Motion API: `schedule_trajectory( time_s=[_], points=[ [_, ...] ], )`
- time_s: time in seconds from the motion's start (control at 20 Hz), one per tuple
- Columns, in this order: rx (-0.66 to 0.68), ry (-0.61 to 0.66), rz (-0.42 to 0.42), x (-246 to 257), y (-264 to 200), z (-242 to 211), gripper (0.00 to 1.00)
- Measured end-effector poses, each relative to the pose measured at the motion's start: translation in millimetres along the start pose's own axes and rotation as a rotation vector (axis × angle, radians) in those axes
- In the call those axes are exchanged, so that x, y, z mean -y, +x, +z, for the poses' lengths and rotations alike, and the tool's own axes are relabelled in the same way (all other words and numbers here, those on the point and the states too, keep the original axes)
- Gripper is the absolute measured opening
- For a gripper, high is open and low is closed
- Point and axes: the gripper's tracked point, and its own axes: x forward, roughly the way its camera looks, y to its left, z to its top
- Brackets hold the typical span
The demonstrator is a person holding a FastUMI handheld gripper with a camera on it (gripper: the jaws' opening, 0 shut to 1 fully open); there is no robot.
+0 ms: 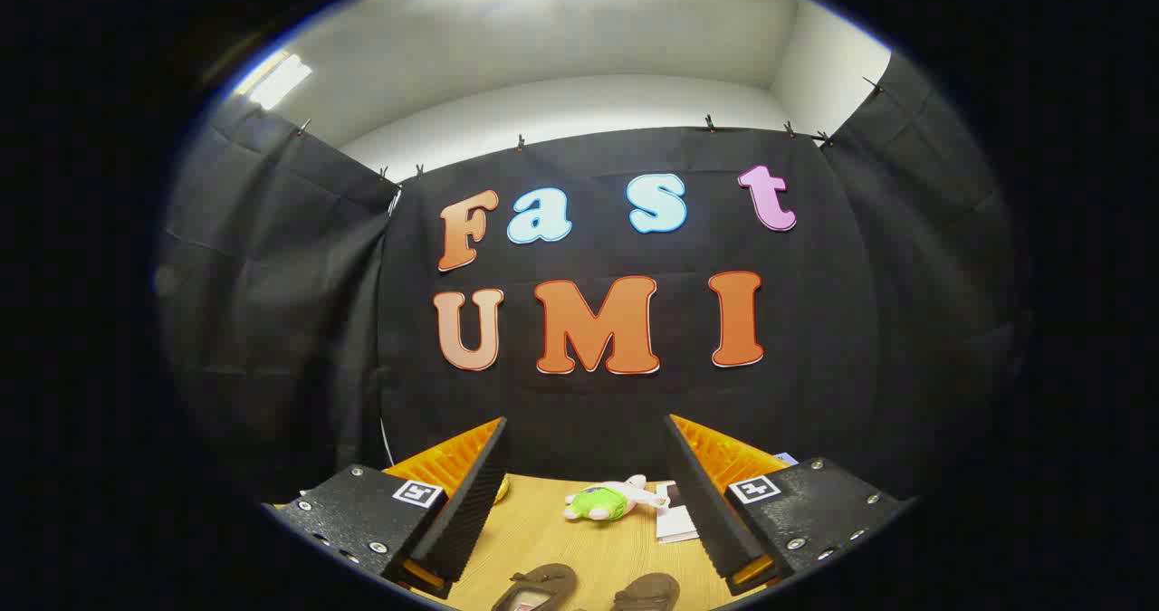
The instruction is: Open the storage box then place both shoes into the box .Put the left shoe in first, then the right shoe, with the right side of both shoes facing outward in a uniform manner.
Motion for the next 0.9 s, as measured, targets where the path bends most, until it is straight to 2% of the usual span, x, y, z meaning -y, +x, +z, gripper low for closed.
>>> schedule_trajectory(
  time_s=[0.55,0.9],
  points=[
    [-0.002,-0.025,0.034,-27,0,6,0.99],
    [0.003,0.044,0.037,-26,14,13,0.99]
  ],
)
